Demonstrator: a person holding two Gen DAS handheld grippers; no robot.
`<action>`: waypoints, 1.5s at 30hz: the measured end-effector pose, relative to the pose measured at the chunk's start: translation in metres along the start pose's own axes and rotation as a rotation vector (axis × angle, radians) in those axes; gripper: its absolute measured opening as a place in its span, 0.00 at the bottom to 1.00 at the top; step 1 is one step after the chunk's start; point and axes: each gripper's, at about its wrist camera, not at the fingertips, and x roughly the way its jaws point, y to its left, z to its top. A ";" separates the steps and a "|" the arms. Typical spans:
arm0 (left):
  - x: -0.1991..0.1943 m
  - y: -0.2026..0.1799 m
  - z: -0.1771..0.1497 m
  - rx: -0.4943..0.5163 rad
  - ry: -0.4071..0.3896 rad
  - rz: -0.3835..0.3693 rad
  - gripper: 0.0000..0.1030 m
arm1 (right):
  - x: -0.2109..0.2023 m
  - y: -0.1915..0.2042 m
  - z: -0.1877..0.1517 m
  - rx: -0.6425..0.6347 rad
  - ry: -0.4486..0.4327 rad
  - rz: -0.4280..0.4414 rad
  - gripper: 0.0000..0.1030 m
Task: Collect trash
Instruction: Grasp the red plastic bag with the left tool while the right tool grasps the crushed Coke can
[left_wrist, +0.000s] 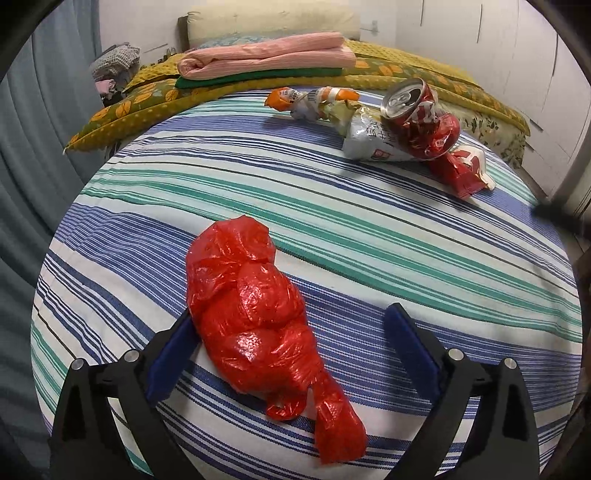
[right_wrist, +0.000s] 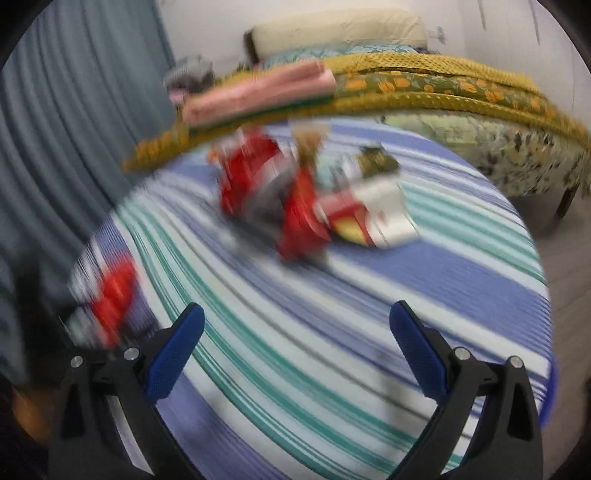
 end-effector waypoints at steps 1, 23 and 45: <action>0.000 0.000 0.000 0.001 0.000 0.001 0.94 | 0.005 0.002 0.009 0.031 0.008 0.019 0.94; 0.001 0.001 0.000 -0.001 0.000 -0.003 0.94 | 0.018 0.033 0.033 -0.106 0.075 -0.064 0.47; -0.039 0.032 -0.024 0.054 -0.005 -0.090 0.94 | -0.021 0.014 -0.064 -0.311 0.140 -0.087 0.78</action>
